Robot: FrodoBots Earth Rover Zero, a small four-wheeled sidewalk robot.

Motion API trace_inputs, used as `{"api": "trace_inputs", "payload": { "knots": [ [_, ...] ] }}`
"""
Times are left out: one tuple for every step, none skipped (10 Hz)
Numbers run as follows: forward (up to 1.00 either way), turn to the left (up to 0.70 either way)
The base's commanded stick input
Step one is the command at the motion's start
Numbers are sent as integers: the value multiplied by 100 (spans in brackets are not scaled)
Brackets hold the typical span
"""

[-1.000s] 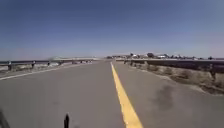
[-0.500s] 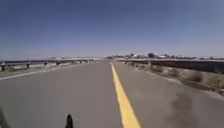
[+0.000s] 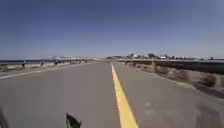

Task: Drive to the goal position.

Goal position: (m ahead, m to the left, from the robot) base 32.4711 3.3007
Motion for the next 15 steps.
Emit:
{"api": "trace_inputs", "payload": {
  "knots": [
    [100, 0],
    [100, 0],
    [100, 0],
    [100, 0],
    [100, 0],
    [100, 0],
    [100, 0],
    [100, 0],
    [100, 0],
    [100, 0],
    [100, 0],
    [100, 0],
    [100, 0],
    [100, 0],
    [100, 0]
  ]
}}
